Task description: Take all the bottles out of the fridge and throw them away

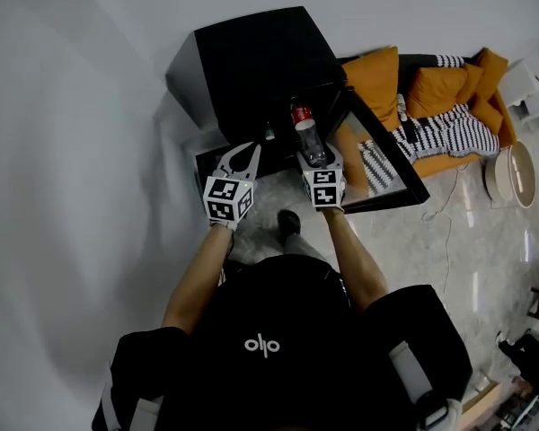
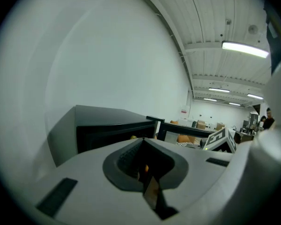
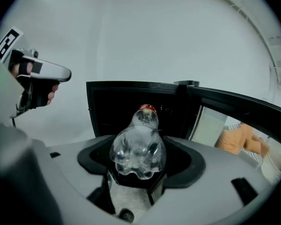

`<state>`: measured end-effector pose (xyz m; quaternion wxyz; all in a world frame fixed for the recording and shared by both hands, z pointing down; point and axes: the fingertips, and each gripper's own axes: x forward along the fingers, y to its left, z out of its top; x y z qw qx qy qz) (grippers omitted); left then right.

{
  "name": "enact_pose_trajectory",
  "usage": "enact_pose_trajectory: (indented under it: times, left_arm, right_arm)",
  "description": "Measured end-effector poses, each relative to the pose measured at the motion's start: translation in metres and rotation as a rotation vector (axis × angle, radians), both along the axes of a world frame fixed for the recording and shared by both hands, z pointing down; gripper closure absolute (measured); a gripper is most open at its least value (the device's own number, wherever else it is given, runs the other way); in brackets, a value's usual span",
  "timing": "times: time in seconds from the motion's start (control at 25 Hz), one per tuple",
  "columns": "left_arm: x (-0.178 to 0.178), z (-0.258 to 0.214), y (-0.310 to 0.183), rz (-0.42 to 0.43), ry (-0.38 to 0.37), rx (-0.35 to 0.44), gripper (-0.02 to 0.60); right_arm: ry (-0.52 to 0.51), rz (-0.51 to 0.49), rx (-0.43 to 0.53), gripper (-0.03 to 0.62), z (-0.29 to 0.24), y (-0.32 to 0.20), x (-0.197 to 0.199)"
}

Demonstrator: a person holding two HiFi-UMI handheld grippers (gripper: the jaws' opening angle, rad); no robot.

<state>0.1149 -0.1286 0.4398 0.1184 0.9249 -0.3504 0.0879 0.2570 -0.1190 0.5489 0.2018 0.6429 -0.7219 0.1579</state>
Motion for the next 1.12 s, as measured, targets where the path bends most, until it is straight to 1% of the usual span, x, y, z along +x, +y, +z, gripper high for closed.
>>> enact_pose_trajectory:
  times: [0.16, 0.28, 0.44, 0.56, 0.64, 0.76, 1.12]
  left_arm:
    - [0.014, 0.002, 0.022, 0.071, 0.013, 0.002, 0.581]
    - [0.023, 0.002, 0.037, 0.109, 0.019, 0.003, 0.581]
    - [0.028, 0.003, 0.055, 0.135, 0.019, 0.003, 0.581]
    - [0.023, 0.005, 0.064, 0.132, 0.017, 0.002, 0.581]
    - [0.013, 0.008, 0.067, 0.111, 0.018, 0.0, 0.581]
    - [-0.009, 0.014, 0.068, 0.053, 0.016, -0.012, 0.581]
    - [-0.112, 0.033, 0.065, -0.202, 0.011, -0.039, 0.581]
  right_arm:
    - [0.004, 0.062, 0.001, 0.276, -0.006, 0.041, 0.008]
    - [0.007, 0.09, 0.003, 0.276, -0.01, 0.066, 0.012]
    - [0.006, 0.103, -0.002, 0.276, -0.009, 0.093, 0.012]
    - [0.005, 0.088, -0.01, 0.276, -0.006, 0.107, 0.003]
    - [0.001, 0.054, -0.017, 0.276, -0.003, 0.111, -0.01]
    - [-0.001, -0.03, -0.03, 0.276, 0.006, 0.112, -0.038]
    - [-0.001, -0.337, -0.066, 0.276, 0.025, 0.093, -0.151]
